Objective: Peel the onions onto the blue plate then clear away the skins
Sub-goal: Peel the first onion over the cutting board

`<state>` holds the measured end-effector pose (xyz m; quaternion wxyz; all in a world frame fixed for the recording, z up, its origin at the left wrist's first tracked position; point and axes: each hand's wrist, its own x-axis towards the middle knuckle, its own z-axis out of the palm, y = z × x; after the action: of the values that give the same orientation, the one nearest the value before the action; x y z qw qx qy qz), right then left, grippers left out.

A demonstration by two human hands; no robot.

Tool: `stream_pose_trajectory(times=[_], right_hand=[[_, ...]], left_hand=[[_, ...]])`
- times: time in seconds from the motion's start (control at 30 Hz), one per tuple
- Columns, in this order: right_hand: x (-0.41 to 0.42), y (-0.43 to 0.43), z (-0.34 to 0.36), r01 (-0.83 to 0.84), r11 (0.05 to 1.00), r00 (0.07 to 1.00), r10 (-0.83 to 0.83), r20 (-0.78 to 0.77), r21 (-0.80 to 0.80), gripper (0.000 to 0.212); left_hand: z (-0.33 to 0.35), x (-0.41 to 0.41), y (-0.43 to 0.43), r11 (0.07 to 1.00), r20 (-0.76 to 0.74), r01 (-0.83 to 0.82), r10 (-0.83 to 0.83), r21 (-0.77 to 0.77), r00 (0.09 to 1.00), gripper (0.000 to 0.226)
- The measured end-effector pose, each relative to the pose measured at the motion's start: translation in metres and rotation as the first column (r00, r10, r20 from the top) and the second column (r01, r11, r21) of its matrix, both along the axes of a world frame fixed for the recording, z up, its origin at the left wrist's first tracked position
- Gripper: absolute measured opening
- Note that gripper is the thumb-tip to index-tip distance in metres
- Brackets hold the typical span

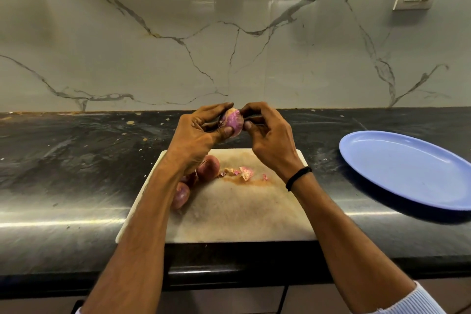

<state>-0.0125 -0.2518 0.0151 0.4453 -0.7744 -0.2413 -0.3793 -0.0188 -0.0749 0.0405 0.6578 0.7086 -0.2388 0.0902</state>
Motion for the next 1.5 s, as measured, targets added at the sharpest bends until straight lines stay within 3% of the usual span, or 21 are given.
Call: stream_pose_trajectory(times=[0.23, 0.57, 0.87, 1.1, 1.5], right_hand=[[0.001, 0.000, 0.003, -0.030, 0.996, 0.999, 0.032, -0.023, 0.080, 0.025], [0.005, 0.000, -0.001, 0.063, 0.997, 0.998, -0.063, 0.002, 0.044, 0.007], [0.003, 0.003, -0.002, 0.076, 0.997, 0.997, -0.075, 0.025, -0.021, 0.008], [-0.001, 0.002, 0.000, 0.041, 0.998, 0.999, -0.041, 0.002, 0.052, 0.027], [0.003, 0.003, 0.000, 0.094, 0.995, 0.992, -0.097, 0.085, 0.039, 0.013]], left_hand=[[-0.002, 0.002, 0.000, 0.999, -0.007, 0.029, -0.029, 0.036, 1.000, 0.051], [-0.005, 0.006, -0.002, 0.993, 0.037, -0.003, -0.001, 0.115, 0.999, 0.054], [-0.002, 0.011, 0.004, 0.994, -0.001, -0.041, 0.041, -0.103, 0.999, 0.049], [-0.003, 0.009, 0.001, 0.996, -0.018, -0.012, 0.010, -0.087, 1.000, 0.051], [-0.006, 0.011, 0.000, 1.000, -0.058, 0.016, -0.016, -0.002, 0.998, 0.049]])
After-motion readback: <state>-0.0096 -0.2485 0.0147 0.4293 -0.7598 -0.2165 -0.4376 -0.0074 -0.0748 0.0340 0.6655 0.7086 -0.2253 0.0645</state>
